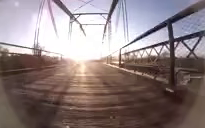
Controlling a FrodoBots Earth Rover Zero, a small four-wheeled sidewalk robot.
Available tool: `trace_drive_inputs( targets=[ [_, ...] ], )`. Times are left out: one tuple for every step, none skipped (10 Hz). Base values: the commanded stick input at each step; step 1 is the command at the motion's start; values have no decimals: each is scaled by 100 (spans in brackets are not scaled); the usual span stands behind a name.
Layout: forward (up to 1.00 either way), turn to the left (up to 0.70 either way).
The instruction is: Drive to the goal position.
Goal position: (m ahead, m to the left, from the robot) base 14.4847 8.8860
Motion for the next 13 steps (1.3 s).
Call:
trace_drive_inputs(
  targets=[
    [70,0],
    [70,0],
    [70,0],
    [70,0],
    [70,0],
    [70,0],
    [70,0],
    [70,0],
    [70,0],
    [70,0],
    [70,0],
    [70,0],
    [70,0]
  ],
)
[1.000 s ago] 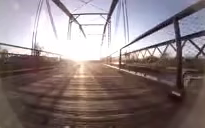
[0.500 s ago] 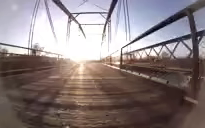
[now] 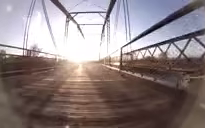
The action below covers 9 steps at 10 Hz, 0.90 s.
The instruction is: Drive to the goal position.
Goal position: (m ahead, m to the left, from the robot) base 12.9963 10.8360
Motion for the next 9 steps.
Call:
trace_drive_inputs(
  targets=[
    [70,5],
    [70,10],
    [70,14],
    [70,14],
    [70,14],
    [70,14],
    [70,14],
    [70,14],
    [70,14]
  ],
)
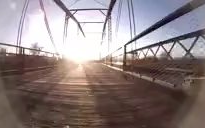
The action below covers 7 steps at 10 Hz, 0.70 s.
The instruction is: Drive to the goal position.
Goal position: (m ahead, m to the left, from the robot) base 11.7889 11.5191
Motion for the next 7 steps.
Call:
trace_drive_inputs(
  targets=[
    [70,14],
    [70,14],
    [70,14],
    [70,14],
    [70,14],
    [70,14],
    [70,14]
  ],
)
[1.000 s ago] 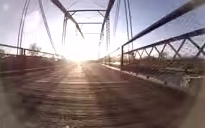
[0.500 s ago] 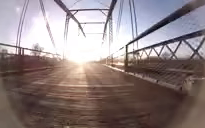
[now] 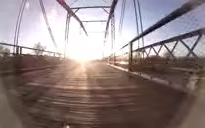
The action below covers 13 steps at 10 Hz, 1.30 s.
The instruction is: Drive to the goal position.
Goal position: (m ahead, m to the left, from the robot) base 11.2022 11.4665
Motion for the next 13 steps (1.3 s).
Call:
trace_drive_inputs(
  targets=[
    [70,14],
    [70,14],
    [70,14],
    [70,14],
    [70,14],
    [70,14],
    [70,14],
    [70,14],
    [70,14],
    [70,14],
    [70,14],
    [70,14],
    [70,14]
  ],
)
